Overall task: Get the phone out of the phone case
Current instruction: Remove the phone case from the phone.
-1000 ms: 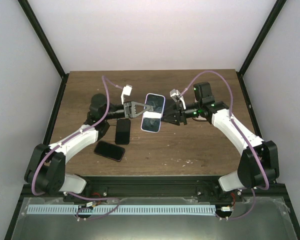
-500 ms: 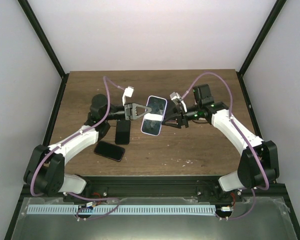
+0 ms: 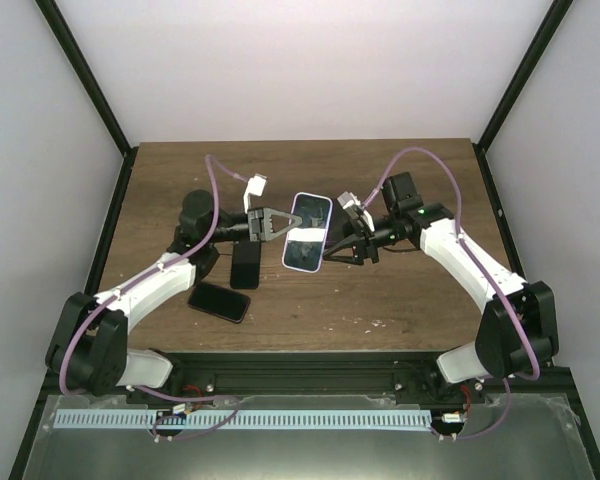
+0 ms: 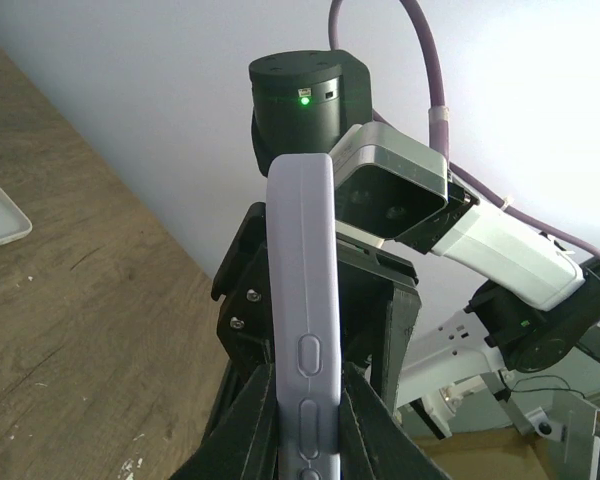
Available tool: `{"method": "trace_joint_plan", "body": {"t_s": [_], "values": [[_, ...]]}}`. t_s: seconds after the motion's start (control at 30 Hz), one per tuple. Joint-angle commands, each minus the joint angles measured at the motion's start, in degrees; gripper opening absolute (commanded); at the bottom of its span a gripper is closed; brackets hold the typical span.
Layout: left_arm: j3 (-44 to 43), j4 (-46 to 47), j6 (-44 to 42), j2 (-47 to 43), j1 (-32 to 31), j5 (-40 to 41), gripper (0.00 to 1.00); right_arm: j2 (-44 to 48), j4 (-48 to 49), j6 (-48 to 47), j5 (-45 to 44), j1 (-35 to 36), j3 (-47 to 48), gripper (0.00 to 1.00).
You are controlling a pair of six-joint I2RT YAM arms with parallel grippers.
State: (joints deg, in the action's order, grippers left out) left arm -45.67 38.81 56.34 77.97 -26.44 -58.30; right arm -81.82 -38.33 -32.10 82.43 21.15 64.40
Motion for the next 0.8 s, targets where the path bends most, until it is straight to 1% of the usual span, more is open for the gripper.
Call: {"method": "trace_joint_plan", "body": {"t_s": [0.0,0.13,0.2,0.33,0.5,0.6,0.77], "values": [[0.31,3.10,-0.14,-1.77,0.57,0.50,0.00,1.21,0.35,-0.34,2.01,0.27,1.88,0.40],[0.58,5.11,1.91,-1.69,1.03,-0.19,0.00,1.63,0.47,-1.30,0.33,0.32,1.66,0.34],[0.33,6.44,3.32,-1.20,1.04,-1.14,0.00,2.02,2.71,0.57,-1.80,0.29,0.96,0.32],[0.32,7.77,4.47,-1.20,1.04,-1.13,0.00,2.25,6.49,3.50,-4.86,0.41,-0.55,0.32],[0.49,7.43,4.47,-1.59,1.08,-0.80,0.00,1.12,6.66,3.88,-4.35,0.79,-0.18,0.33],[0.60,6.84,4.11,-1.77,1.06,-0.52,0.00,0.98,7.06,4.29,-4.58,1.49,-0.15,0.37],[0.33,6.92,4.26,-1.69,1.04,-0.74,0.00,0.17,8.94,6.59,-7.02,1.97,-0.15,0.36]]}}
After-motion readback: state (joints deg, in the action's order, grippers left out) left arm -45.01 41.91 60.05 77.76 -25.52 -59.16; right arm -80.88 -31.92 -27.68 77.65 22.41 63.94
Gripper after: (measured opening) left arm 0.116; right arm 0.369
